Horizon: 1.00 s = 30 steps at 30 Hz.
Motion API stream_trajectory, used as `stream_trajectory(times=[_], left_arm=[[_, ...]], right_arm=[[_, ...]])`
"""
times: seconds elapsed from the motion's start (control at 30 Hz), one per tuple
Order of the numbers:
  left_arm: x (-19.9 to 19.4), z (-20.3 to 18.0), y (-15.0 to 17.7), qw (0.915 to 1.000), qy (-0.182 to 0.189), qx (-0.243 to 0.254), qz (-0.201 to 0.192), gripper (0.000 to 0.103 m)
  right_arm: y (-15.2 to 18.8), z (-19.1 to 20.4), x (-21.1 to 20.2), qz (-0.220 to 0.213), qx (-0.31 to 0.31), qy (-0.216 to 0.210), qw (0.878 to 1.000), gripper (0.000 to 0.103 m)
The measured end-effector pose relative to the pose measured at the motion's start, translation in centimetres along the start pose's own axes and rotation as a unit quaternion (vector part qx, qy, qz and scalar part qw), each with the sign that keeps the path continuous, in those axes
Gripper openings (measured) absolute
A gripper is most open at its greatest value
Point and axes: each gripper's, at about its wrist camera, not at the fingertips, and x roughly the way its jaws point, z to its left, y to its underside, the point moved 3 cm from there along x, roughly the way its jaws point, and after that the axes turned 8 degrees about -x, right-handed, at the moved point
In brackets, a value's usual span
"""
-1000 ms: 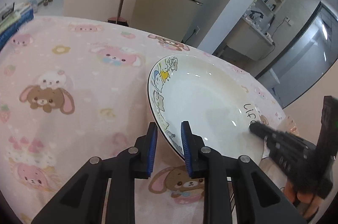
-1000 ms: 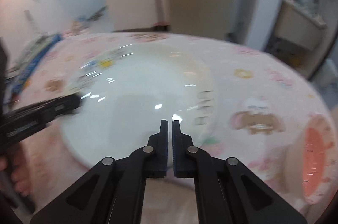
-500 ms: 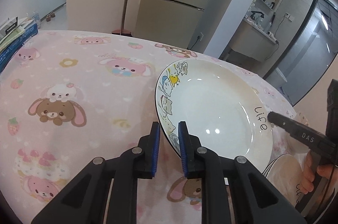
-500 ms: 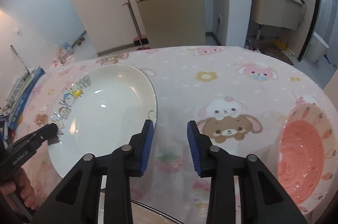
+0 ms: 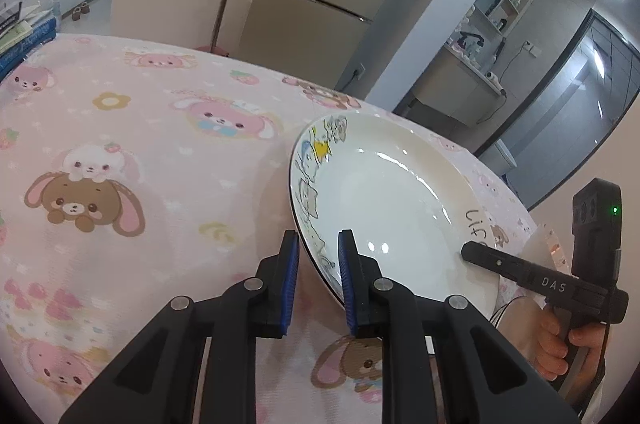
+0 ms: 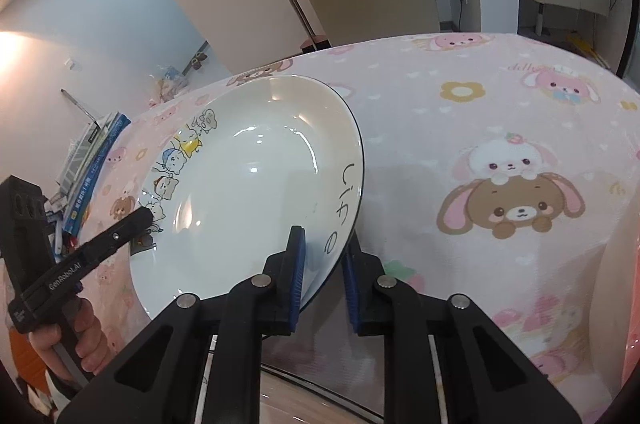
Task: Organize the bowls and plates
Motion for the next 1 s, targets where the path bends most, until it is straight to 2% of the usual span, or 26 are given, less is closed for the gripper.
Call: stream_trajectory(times=[0.13,0.17,0.23,0.3,0.4,0.57,0.63,0.7,0.9,1.0], left_arm=[[0.9,-0.2,0.5,0.9997,0.010,-0.006,0.020,0.027],[0.9,-0.5,0.6,0.9998,0.009,0.001,0.018,0.029],[0.9,-0.8,0.7,0.9997,0.015,0.009,0.019,0.043],[0.9,-1.1,0.9,0.9996,0.018,0.014,0.014,0.043],[0.9,-1.3,1.1,0.9992,-0.018,0.035,0.006,0.029],[1.1,0.0,0.7,0.9997,0.014,-0.009,0.016,0.025],[1.0,0.4,0.6,0.9993,0.014,-0.031,0.015,0.022],[1.0,0.5,0.7,0.9987,0.013,-0.049,0.011,0.022],[1.0,0.5,0.7,0.9987,0.019,-0.045,0.012,0.022],[0.9,0.1,0.8,0.9994,0.002,-0.033,0.009,0.021]], right_arm=[[0.1,-0.5,-0.2,0.003,0.011,-0.019,1.000,0.017],[0.1,-0.6,-0.3,0.003,0.010,-0.019,1.000,0.017],[0.1,-0.4,-0.3,0.002,0.006,-0.012,1.000,0.017],[0.1,-0.2,-0.4,0.000,0.001,-0.005,1.000,0.017],[0.0,-0.3,-0.3,0.000,0.004,-0.007,1.000,0.017],[0.0,-0.2,-0.1,-0.001,0.009,-0.006,1.000,0.017],[0.1,0.0,-0.1,0.000,0.006,-0.005,1.000,0.017],[0.0,0.1,-0.1,-0.001,0.003,0.001,1.000,0.017],[0.0,-0.1,0.0,-0.001,0.003,-0.007,1.000,0.017],[0.0,0.1,0.0,-0.003,0.000,0.002,1.000,0.017]])
